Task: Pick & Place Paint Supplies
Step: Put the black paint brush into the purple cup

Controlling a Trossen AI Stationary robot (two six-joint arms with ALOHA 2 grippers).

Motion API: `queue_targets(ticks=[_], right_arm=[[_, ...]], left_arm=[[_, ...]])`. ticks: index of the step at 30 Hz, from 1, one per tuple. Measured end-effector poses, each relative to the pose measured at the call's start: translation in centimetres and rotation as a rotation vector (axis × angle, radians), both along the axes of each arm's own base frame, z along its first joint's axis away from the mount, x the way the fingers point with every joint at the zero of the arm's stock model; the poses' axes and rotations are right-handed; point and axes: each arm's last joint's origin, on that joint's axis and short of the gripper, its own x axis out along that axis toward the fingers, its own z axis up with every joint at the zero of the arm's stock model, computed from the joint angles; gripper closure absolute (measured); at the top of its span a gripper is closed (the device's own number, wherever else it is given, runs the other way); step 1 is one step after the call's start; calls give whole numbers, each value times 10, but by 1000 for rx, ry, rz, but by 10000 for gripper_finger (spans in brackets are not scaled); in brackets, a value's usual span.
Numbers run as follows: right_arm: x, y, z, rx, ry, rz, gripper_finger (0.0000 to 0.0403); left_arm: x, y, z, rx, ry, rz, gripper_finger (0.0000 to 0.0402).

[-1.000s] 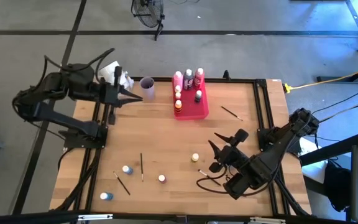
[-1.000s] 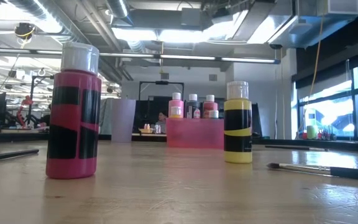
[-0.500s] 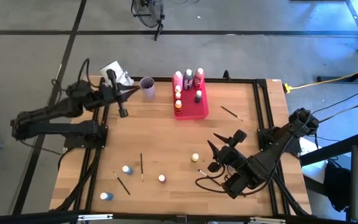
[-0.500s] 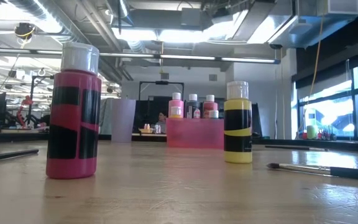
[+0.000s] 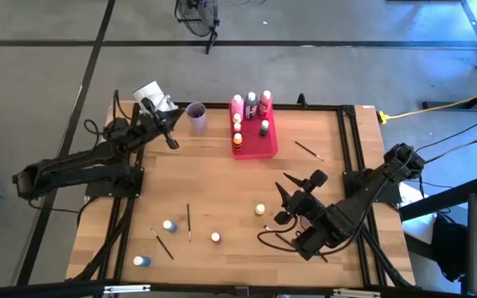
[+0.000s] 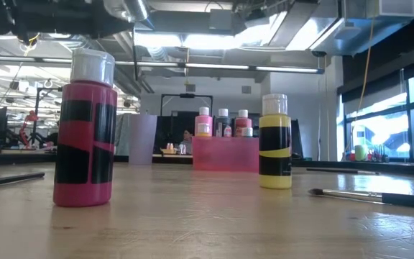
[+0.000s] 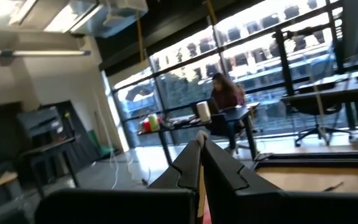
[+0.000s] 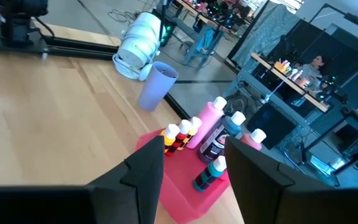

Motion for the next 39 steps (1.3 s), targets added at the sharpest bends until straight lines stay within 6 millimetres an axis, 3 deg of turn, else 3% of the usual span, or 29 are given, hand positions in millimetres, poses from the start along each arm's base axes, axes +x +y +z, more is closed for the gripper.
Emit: queue_targets(ticks=[12,39], right_arm=[[10,-19,-16,-18,14,-71,231],[13,-24,-18,-19,13,-90,231]], left_arm=[[-13,18,-24,-32,-91,11,398],[1,65,-56,-179,-47,56,398]])
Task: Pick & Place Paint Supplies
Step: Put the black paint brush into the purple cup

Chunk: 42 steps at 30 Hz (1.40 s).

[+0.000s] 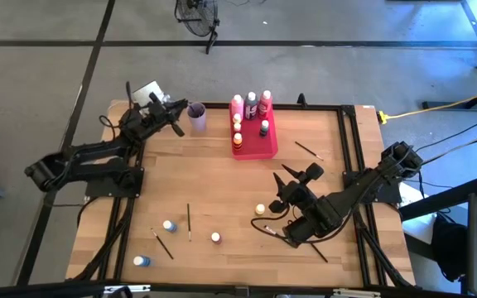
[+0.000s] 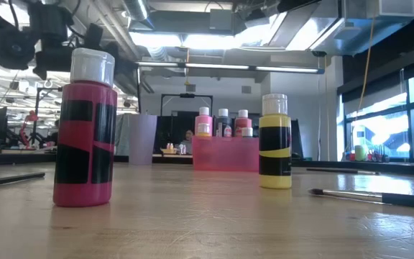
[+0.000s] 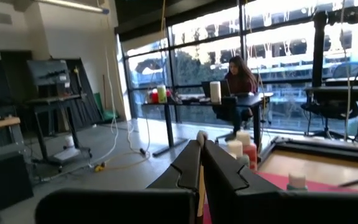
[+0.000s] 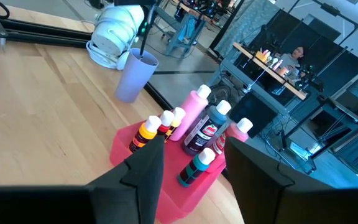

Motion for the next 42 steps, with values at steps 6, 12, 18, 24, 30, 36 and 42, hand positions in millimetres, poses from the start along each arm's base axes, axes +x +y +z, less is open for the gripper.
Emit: queue_targets(ticks=[6,12,18,24,30,36,42], right_arm=[[0,0,0,3,2,0,231],[0,0,0,3,2,0,231],[0,0,0,3,2,0,231],[0,0,0,3,2,0,231],[0,0,0,3,2,0,231],[0,0,0,6,-3,0,231],[0,0,0,6,-4,0,231]], left_arm=[[5,6,-10,-34,17,0,398],[8,9,-17,-64,35,5,398],[8,11,-20,-87,34,38,392],[9,13,-23,-113,33,65,386],[10,15,-28,-137,51,65,385],[11,16,-32,-150,63,71,384],[12,17,-35,-171,64,74,384]])
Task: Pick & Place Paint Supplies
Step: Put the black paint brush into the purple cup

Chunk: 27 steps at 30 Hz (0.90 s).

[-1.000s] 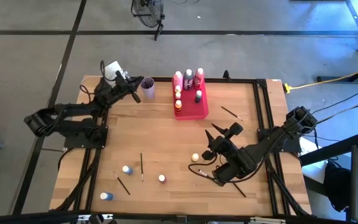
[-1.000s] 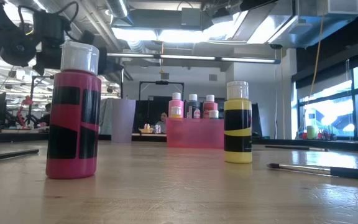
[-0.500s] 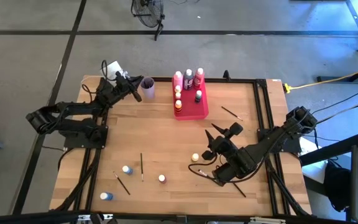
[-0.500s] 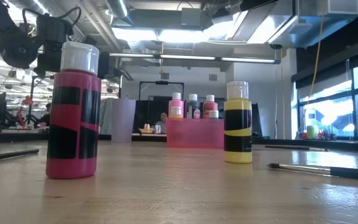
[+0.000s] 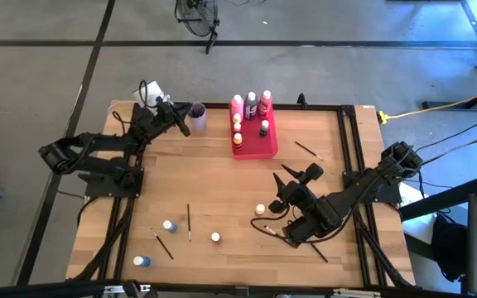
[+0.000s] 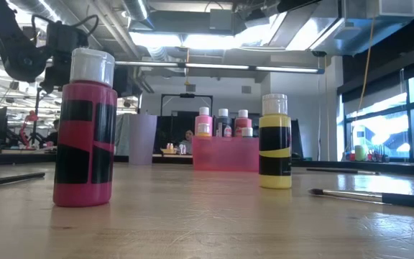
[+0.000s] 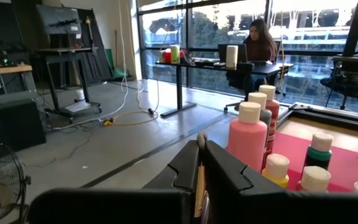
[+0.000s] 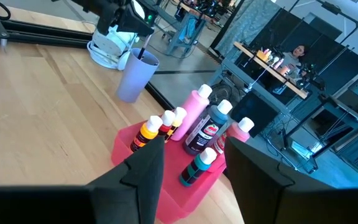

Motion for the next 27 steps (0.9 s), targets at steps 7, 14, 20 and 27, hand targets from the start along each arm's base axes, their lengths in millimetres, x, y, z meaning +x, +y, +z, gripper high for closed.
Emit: queue_targets(ticks=[7,14,20,27], right_arm=[[0,0,0,0,-1,0,231],[0,0,0,0,0,0,231],[0,0,0,0,0,0,231],[0,0,0,-1,0,0,231]], left_arm=[[0,2,-5,-21,14,34,384],[1,3,-9,-51,16,38,384],[2,5,-14,-80,23,55,384],[4,6,-19,-94,34,56,384]])
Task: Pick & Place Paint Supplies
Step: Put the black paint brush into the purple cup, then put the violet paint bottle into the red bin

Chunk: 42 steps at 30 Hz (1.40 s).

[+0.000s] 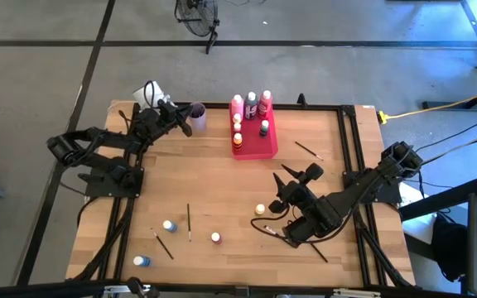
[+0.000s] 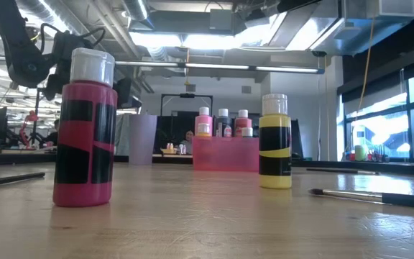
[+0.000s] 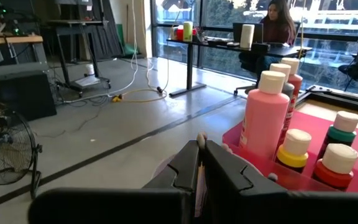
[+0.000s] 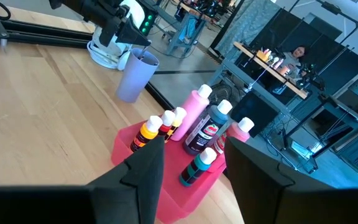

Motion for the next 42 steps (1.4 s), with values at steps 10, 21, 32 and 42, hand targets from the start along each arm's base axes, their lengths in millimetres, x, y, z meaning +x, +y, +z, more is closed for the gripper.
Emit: queue_targets(ticks=[10,21,32,42], right_arm=[[0,0,0,0,0,0,231],[0,0,0,0,0,0,231],[0,0,0,7,5,0,231],[-1,-1,-8,33,46,3,231]], left_arm=[[1,1,-3,-10,-15,0,368],[2,2,-3,-13,-23,4,344],[3,0,8,71,-97,-80,309],[8,-10,25,166,-178,-192,242]])
